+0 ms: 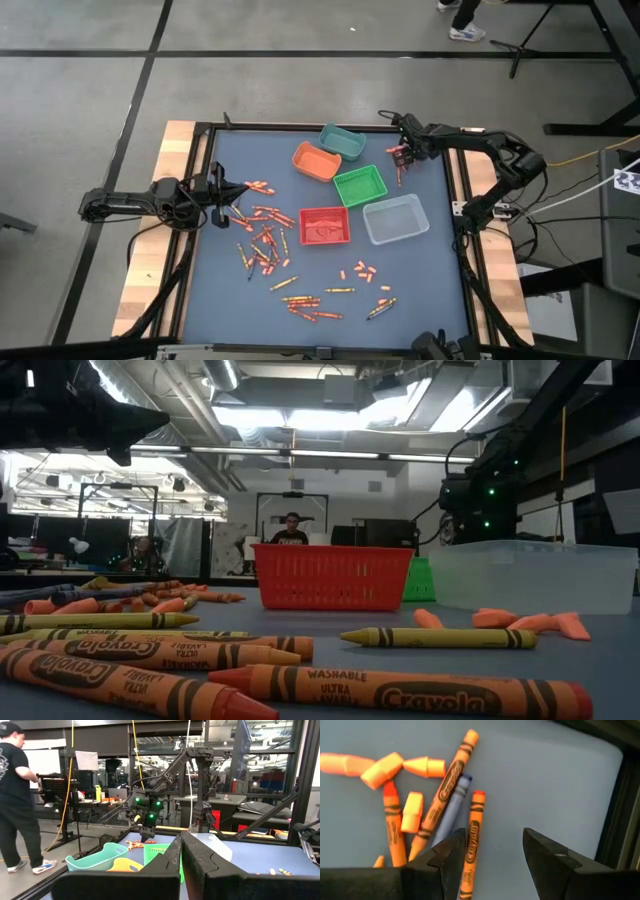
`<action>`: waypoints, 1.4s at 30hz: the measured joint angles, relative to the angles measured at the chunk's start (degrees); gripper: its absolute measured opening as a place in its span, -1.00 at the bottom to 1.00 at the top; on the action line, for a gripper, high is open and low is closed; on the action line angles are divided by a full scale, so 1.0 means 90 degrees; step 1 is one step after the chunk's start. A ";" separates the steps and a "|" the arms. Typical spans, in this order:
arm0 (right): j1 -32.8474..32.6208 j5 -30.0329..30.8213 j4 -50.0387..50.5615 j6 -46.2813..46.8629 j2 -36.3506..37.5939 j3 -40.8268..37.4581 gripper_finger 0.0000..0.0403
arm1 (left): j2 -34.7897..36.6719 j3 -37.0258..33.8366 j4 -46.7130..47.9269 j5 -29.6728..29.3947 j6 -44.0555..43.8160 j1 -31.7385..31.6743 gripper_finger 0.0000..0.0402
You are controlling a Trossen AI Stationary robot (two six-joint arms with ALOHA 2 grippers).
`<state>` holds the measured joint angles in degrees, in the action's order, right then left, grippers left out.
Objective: Sort crayons
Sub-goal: Put the red orange crayon into the blue bin
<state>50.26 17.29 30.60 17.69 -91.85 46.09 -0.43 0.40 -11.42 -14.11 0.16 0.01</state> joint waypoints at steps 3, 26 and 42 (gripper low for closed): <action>0.0000 -0.0048 0.0164 -0.0019 -0.0004 0.0000 -0.02 | 0.0000 0.0000 0.0000 0.0000 0.0000 0.0002 -1.00; 0.0000 -0.0154 0.0161 -0.0160 -0.0029 0.0000 -0.56 | 0.0000 0.0000 0.0002 0.0000 0.0000 0.0000 -1.00; -0.0005 -0.0400 0.0443 -0.0706 -0.0027 0.0000 -0.57 | 0.0000 0.0000 0.0000 0.0000 0.0000 0.0002 -1.00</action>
<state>50.22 13.70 34.59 11.34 -92.09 46.09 -0.43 0.40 -11.42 -14.11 0.16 0.03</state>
